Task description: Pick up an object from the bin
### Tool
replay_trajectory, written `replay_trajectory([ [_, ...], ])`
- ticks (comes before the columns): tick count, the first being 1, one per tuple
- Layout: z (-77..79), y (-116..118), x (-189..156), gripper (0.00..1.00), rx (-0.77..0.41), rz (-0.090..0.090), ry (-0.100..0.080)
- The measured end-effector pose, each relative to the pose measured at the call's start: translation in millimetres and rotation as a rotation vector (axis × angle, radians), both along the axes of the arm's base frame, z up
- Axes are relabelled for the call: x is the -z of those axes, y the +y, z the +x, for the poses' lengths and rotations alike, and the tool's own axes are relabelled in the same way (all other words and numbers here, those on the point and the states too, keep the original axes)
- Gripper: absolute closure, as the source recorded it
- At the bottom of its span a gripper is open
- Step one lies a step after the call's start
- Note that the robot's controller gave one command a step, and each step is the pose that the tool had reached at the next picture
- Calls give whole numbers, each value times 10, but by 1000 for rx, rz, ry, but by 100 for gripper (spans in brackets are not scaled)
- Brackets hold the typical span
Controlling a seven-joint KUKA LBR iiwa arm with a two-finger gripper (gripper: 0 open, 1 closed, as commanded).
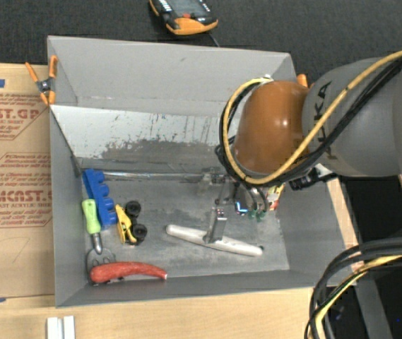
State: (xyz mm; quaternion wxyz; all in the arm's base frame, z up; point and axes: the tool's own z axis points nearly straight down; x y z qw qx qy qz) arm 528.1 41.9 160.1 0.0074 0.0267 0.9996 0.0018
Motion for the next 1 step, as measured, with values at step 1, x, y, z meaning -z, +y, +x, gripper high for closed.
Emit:
replay_trajectory([
  [1,-388,224,612,0,90,-1,30],
])
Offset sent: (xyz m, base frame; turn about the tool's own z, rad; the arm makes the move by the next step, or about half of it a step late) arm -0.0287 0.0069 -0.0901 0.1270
